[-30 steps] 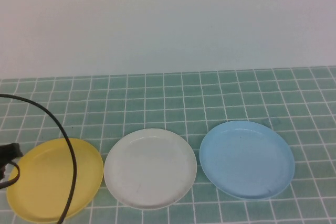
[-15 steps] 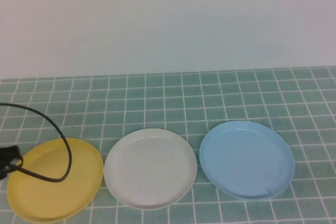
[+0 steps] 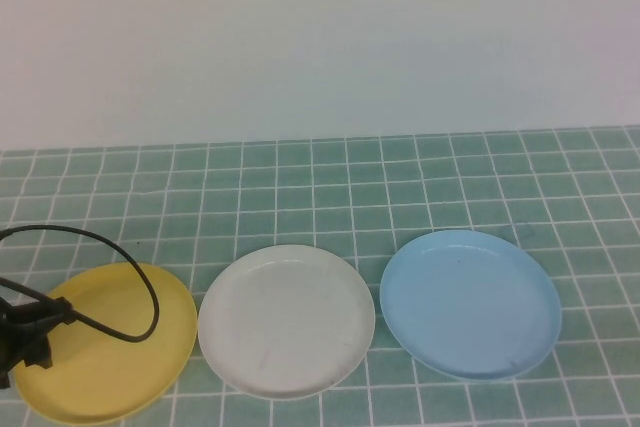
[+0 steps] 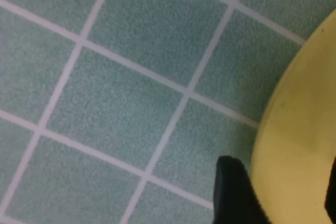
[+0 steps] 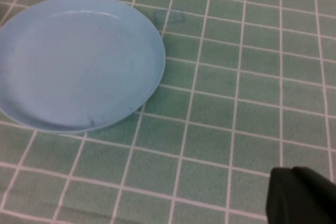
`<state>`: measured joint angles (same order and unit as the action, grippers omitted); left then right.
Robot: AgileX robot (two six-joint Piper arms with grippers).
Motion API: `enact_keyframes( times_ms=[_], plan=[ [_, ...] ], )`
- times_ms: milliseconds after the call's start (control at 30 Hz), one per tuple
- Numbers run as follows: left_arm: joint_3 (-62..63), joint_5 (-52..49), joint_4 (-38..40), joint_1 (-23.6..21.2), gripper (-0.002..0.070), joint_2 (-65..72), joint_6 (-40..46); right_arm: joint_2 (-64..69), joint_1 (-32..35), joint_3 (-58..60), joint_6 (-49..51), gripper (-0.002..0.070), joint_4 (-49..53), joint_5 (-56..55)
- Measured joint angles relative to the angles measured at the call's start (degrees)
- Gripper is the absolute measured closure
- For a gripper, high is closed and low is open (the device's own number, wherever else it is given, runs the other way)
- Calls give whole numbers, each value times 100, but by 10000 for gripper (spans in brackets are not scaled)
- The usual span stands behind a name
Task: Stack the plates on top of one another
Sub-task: Pick up the yellow plate
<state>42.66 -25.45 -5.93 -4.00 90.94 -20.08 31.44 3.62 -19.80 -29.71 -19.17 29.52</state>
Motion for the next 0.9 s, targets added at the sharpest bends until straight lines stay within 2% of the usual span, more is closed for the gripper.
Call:
enact_keyframes(
  times_ms=[100, 267, 533, 900],
  plan=[
    [0, 78, 12, 0, 327, 69, 0, 0, 0, 15, 0, 678, 0, -11],
    [0, 127, 52, 0, 405, 187, 0, 0, 0, 15, 0, 678, 0, -32],
    [0, 194, 52, 0, 675, 332, -97, 5, 0, 15, 0, 678, 0, -56],
    [285, 9, 49, -11, 675, -101, -97, 5, 0, 15, -4, 678, 0, -138]
  ],
)
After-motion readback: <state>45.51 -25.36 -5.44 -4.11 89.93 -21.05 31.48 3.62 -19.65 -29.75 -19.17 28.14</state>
